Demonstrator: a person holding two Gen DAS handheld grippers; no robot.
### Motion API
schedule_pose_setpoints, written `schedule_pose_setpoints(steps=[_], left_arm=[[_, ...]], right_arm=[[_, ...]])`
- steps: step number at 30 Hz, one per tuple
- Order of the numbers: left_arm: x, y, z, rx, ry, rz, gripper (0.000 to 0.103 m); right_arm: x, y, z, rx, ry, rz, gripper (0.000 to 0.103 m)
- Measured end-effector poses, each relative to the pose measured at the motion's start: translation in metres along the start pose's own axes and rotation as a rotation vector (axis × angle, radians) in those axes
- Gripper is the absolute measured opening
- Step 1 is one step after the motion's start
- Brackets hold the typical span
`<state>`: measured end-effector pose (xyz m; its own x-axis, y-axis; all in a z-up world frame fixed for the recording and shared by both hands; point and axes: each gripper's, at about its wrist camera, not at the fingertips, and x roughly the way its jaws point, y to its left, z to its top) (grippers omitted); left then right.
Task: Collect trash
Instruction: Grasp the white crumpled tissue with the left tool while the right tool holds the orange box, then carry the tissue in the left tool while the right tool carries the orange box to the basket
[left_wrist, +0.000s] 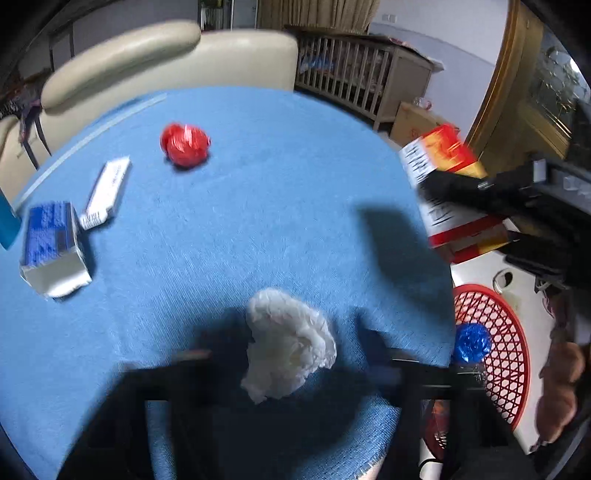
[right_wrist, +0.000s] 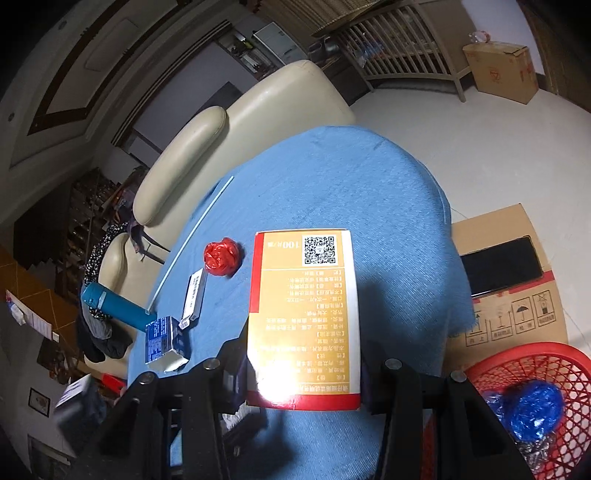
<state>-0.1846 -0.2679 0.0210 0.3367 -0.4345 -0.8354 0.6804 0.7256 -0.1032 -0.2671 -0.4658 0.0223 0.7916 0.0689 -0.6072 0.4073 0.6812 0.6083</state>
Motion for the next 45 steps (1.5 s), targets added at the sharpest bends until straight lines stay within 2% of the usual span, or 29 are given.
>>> schedule_pose_setpoints(steps=[3,7,12,20,29,38,45], left_arm=[[-0.006,0.016,-0.004,-0.044,-0.008,-0.016,0.032],[-0.030,0.050,-0.015,-0.122,-0.056,0.046,0.032],[-0.061,0.094,-0.035,-0.220,-0.111,0.135,0.032],[-0.103,0.128,-0.060,-0.294,-0.198,0.184,0.032],[-0.142,0.135,-0.081,-0.323,-0.281,0.187,0.032],[-0.188,0.126,-0.086,-0.310,-0.387,0.194,0.032],[-0.210,0.117,-0.086,-0.284,-0.445,0.212,0.032]], right_arm=[[-0.002,0.003,-0.003,-0.006,0.002,0.005,0.048],[0.003,0.012,-0.015,-0.031,0.030,0.021,0.048],[0.022,0.050,-0.039,-0.113,0.091,0.058,0.048],[0.031,0.098,-0.069,-0.202,0.127,0.085,0.048],[0.016,0.129,-0.091,-0.258,0.123,0.095,0.048],[-0.017,0.158,-0.103,-0.320,0.079,0.128,0.048],[-0.033,0.162,-0.105,-0.326,0.057,0.144,0.048]])
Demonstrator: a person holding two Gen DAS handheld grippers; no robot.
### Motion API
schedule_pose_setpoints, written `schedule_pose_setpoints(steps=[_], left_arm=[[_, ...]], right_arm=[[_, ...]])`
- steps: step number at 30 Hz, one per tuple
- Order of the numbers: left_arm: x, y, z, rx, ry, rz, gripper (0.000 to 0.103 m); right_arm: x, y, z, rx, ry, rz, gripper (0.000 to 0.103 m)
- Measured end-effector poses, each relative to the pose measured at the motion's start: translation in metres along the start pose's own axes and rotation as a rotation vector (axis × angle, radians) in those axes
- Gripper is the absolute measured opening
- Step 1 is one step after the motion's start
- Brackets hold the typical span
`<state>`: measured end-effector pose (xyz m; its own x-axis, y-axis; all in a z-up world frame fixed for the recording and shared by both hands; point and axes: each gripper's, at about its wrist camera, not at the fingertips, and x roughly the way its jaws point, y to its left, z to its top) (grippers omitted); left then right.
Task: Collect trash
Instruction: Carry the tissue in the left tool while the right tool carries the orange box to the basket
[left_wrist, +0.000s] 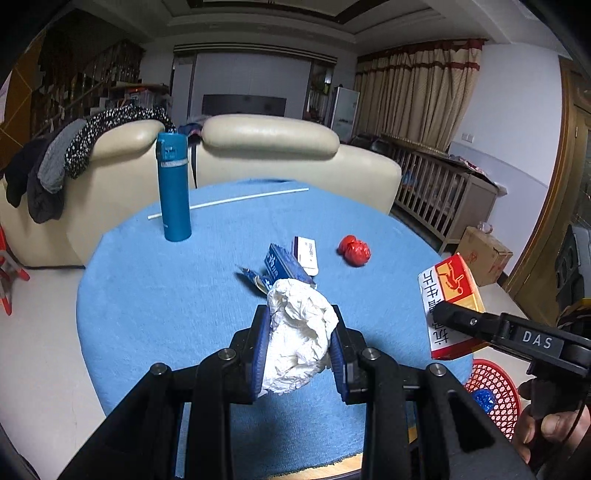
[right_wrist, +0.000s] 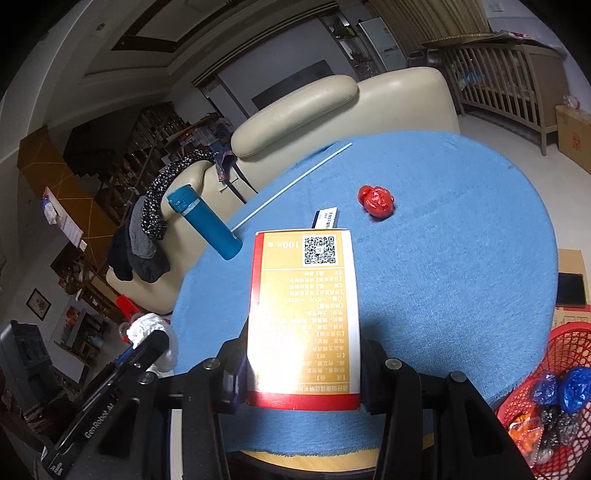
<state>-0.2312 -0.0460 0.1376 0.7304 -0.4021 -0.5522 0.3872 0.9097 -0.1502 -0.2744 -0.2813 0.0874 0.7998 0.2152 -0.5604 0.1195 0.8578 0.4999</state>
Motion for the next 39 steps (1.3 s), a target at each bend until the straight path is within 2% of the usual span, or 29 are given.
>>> schedule_pose_setpoints(steps=[10,22,39], left_arm=[[0.003,-0.009,-0.003,0.024,0.007,-0.012,0.032],[-0.006,-0.028,-0.002,0.083,-0.011,-0.007,0.032],[0.007,-0.047,-0.011,0.125,0.024,-0.026,0.032]], right_arm=[[0.002,-0.011,-0.005,0.022,0.011,-0.003,0.048],[-0.015,-0.032,-0.005,0.080,-0.033,0.012,0.048],[-0.017,-0.054,-0.018,0.133,-0.029,-0.003,0.048]])
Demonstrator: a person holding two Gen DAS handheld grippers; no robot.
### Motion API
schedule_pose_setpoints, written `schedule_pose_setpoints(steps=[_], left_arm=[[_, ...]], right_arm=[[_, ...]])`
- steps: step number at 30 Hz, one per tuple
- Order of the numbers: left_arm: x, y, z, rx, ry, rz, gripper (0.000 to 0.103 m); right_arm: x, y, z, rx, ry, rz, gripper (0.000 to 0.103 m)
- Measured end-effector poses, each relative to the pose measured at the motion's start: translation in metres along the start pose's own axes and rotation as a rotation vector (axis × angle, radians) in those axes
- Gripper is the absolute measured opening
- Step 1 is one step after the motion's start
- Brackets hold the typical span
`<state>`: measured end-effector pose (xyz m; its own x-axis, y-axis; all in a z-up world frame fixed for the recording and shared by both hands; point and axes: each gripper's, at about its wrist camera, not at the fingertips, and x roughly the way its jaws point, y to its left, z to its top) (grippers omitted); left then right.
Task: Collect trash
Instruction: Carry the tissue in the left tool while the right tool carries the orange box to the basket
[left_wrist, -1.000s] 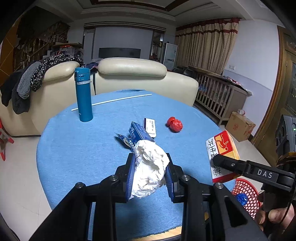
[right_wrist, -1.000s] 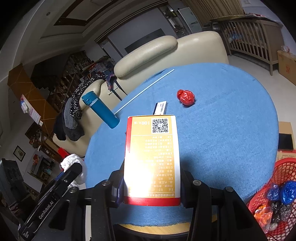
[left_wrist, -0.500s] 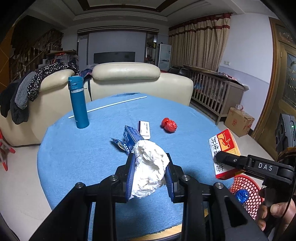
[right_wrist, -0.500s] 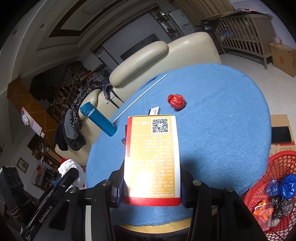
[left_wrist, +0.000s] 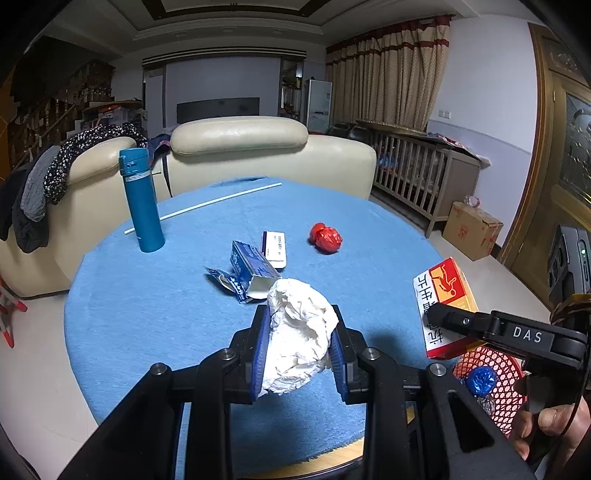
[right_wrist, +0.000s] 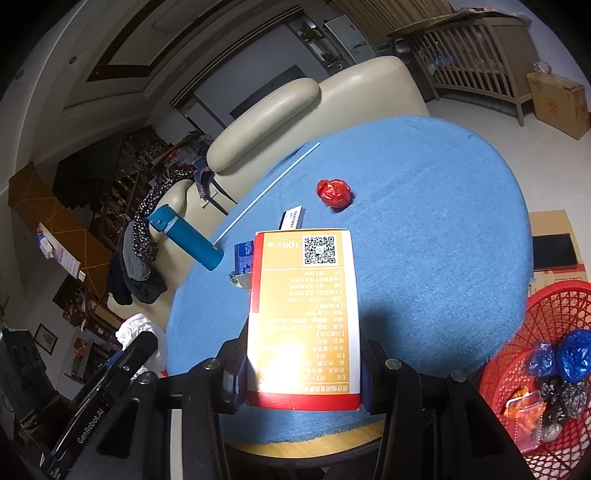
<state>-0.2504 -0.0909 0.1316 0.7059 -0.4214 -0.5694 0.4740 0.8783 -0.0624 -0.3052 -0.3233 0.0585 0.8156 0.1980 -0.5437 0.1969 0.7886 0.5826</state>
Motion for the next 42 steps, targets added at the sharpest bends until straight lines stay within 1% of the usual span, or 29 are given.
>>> schedule_pose_setpoints(steps=[5,10,13,18,25,29,31,33,37,42], left_arm=[[0.006,-0.002,-0.004,0.001,0.015,0.002,0.032],[0.020,-0.001,-0.014,-0.004,0.060,0.007,0.032],[0.022,0.002,-0.016,-0.010,0.068,0.012,0.032],[0.015,0.003,-0.013,-0.014,0.049,0.016,0.032],[-0.004,-0.001,-0.004,-0.004,-0.001,0.006,0.032],[-0.017,0.003,0.004,-0.028,-0.023,-0.003,0.032],[-0.028,0.004,0.009,-0.019,-0.055,0.010,0.032],[-0.030,0.005,0.011,-0.020,-0.066,0.019,0.032],[-0.016,0.005,0.004,-0.034,-0.036,0.005,0.032],[-0.005,-0.006,-0.003,0.001,-0.004,0.000,0.032]], right_arm=[[0.000,-0.008,-0.001,0.016,0.001,-0.002,0.048],[0.013,-0.017,-0.007,0.029,0.033,-0.007,0.048],[0.020,-0.019,-0.009,0.031,0.047,-0.006,0.048],[0.017,-0.018,-0.008,0.026,0.037,-0.005,0.048],[-0.005,-0.017,0.000,0.022,-0.017,-0.008,0.048],[-0.016,-0.014,0.004,0.027,-0.037,0.003,0.048],[-0.024,-0.008,0.006,0.014,-0.060,0.010,0.048],[-0.028,-0.006,0.008,0.003,-0.073,0.004,0.048],[-0.021,-0.012,0.001,0.008,-0.050,-0.012,0.048],[-0.014,-0.026,-0.007,0.032,-0.024,-0.026,0.048]])
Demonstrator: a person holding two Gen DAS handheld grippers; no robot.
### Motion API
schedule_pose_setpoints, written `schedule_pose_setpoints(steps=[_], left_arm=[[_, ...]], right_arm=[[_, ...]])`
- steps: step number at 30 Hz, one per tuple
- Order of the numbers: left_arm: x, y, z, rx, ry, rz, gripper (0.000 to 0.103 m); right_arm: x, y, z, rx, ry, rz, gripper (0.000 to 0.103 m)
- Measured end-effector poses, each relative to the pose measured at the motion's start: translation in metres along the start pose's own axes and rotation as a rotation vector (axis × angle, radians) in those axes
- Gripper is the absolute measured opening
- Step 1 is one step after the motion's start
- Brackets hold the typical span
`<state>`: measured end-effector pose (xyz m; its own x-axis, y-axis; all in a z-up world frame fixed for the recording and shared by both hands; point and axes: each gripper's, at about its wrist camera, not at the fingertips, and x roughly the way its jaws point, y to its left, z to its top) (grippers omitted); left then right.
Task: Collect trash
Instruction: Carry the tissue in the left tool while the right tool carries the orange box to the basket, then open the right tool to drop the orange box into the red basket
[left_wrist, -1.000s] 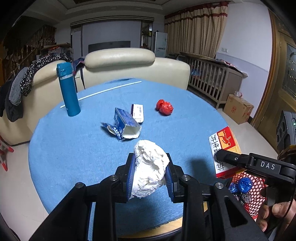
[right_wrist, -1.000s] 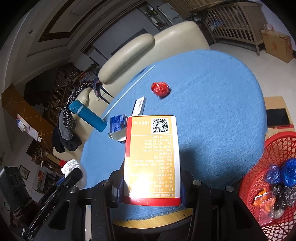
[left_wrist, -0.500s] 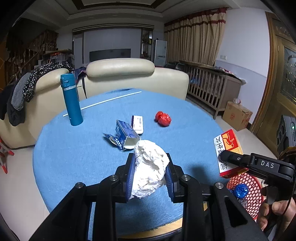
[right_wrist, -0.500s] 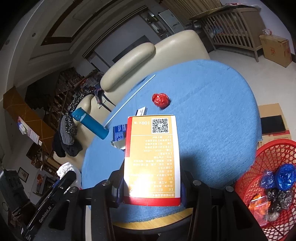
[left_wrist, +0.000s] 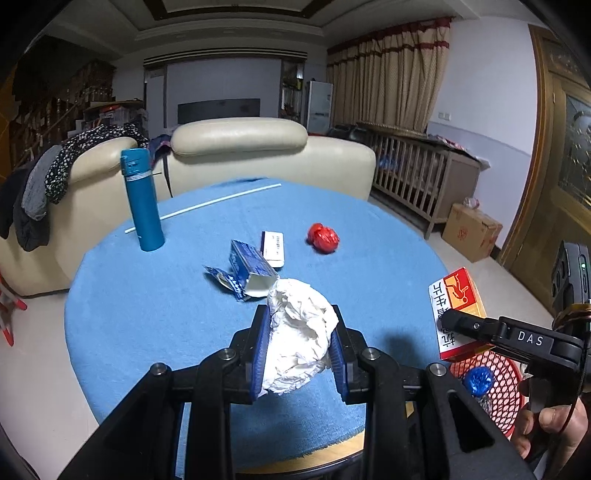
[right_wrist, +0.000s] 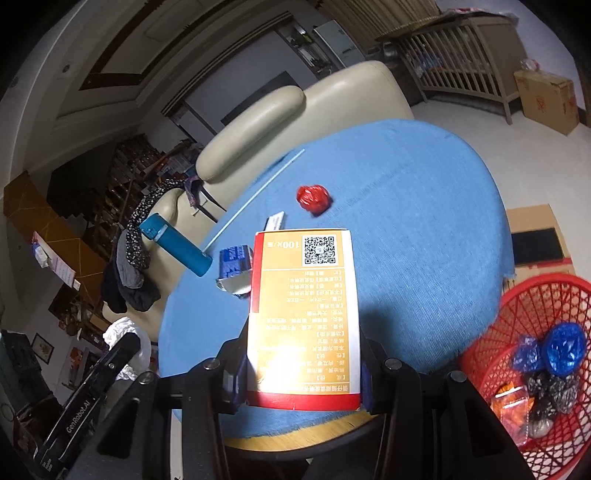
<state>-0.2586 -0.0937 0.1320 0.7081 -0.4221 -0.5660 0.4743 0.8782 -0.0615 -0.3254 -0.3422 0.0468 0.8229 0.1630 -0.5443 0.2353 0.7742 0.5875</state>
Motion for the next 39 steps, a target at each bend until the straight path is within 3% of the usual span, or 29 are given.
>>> schedule_pose_setpoints(steps=[14,29,39], left_arm=[[0.034,-0.060,-0.011,0.145,0.089,-0.068,0.032],[0.031,-0.135,-0.009,0.306,0.093,-0.180,0.032],[0.032,-0.177,-0.016,0.389,0.113,-0.257,0.032]], right_arm=[[-0.035,-0.068,-0.002,0.113,-0.056,-0.062,0.048],[-0.147,-0.190,-0.020,0.272,-0.181,-0.303,0.048],[-0.126,-0.199,-0.030,0.244,-0.092,-0.352,0.048]])
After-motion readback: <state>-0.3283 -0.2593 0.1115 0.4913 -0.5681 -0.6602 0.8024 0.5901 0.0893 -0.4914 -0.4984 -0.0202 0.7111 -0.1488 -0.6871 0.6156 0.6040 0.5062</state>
